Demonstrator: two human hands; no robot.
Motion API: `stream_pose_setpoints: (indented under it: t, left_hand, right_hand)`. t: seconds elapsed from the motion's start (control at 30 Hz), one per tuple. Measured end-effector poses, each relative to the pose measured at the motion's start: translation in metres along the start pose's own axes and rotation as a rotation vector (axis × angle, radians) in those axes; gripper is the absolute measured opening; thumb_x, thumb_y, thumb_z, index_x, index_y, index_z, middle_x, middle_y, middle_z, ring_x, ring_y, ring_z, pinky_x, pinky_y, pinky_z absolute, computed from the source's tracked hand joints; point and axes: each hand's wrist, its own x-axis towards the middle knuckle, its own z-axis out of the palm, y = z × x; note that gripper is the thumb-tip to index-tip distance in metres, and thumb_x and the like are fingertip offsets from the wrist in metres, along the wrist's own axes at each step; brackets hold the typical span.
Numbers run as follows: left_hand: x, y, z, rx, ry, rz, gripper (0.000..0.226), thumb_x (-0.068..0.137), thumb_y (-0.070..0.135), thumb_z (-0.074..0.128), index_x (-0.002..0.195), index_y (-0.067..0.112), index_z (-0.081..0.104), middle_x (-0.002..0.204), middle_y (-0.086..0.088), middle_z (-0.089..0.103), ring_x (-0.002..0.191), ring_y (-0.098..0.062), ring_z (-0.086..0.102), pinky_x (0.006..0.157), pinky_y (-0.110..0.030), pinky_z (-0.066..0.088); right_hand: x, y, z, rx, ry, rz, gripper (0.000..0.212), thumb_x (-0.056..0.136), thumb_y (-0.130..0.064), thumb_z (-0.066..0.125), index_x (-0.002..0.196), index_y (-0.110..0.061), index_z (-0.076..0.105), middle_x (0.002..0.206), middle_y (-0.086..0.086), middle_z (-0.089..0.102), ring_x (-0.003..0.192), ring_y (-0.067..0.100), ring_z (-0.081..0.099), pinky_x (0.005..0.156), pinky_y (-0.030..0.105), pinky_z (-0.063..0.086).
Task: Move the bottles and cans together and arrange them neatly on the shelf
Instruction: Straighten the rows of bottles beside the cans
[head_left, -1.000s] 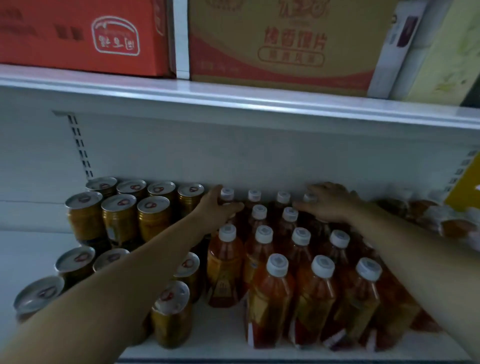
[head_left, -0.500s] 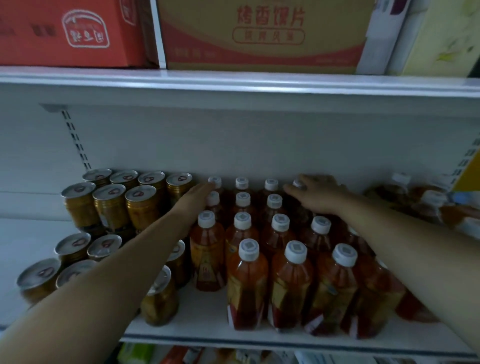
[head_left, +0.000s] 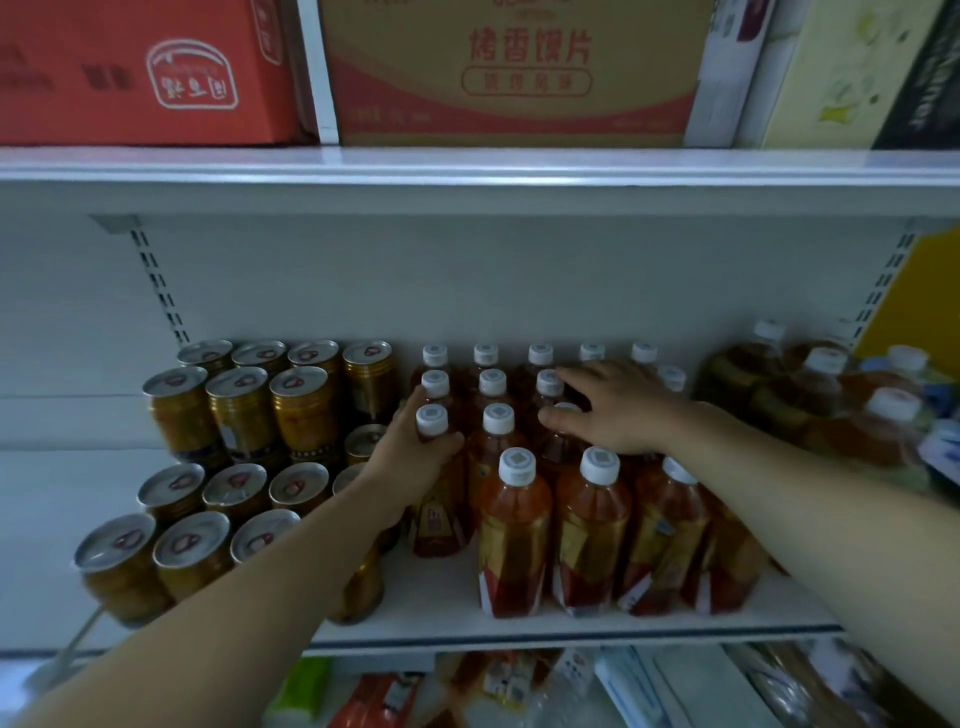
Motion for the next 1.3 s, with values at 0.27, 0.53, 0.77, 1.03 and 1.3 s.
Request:
stream_pose_setpoints:
  t: [0.27,0.53,0.77,1.03,1.3]
  left_hand:
    - [0.002,-0.006,0.009,0.068,0.073,-0.007,0.056,0.087,0.018,0.06,0.135,0.036,0.039,0.138,-0.004,0.046,0.131,-0.026,0.04,0.104,-0.052,0.038]
    - [-0.004,-0.004,-0.002,0.073,0.033,-0.032,0.055,0.076,0.031,0.068,0.126,0.037,0.045,0.125,0.0,0.056,0.116,-0.022,0.053,0.097,-0.05,0.045]
    - [-0.011,-0.01,0.008,0.203,0.179,-0.097,0.066,0.084,0.041,0.062,0.14,0.028,0.03,0.149,-0.007,0.03,0.136,-0.027,0.031,0.108,-0.048,0.031]
    - [-0.063,-0.019,0.037,0.803,0.036,0.26,0.11,0.052,0.095,0.031,0.147,0.042,0.013,0.158,0.013,0.0,0.137,-0.014,-0.034,0.115,-0.054,0.0]
    - [-0.054,-0.024,0.032,0.859,-0.025,0.246,0.098,0.058,0.082,0.041,0.145,0.047,0.013,0.155,0.021,0.011,0.121,-0.001,-0.049,0.114,-0.056,0.003]
  right_hand:
    - [-0.006,-0.009,0.001,0.07,-0.031,0.063,0.081,0.08,-0.082,0.027,0.15,-0.044,0.011,0.162,0.002,0.011,0.147,0.028,0.001,0.11,0.056,0.014]
    - [-0.004,0.0,0.001,0.086,0.012,0.011,0.088,0.067,-0.09,0.025,0.146,-0.05,0.021,0.156,0.005,0.028,0.141,0.031,0.023,0.11,0.052,0.025]
    - [-0.005,0.009,0.006,0.133,0.017,0.034,0.101,0.061,-0.093,0.01,0.146,-0.043,0.029,0.16,-0.005,0.02,0.145,0.029,0.015,0.115,0.052,0.015]
    - [-0.015,0.0,0.004,0.12,0.061,0.022,0.085,0.066,-0.086,0.012,0.127,-0.044,0.055,0.14,0.001,0.045,0.131,0.031,0.035,0.104,0.047,0.03]
    - [-0.038,0.005,0.002,0.197,0.042,0.105,0.061,0.088,-0.074,0.019,0.106,-0.036,0.063,0.097,-0.004,0.062,0.081,0.012,0.057,0.068,0.032,0.044]
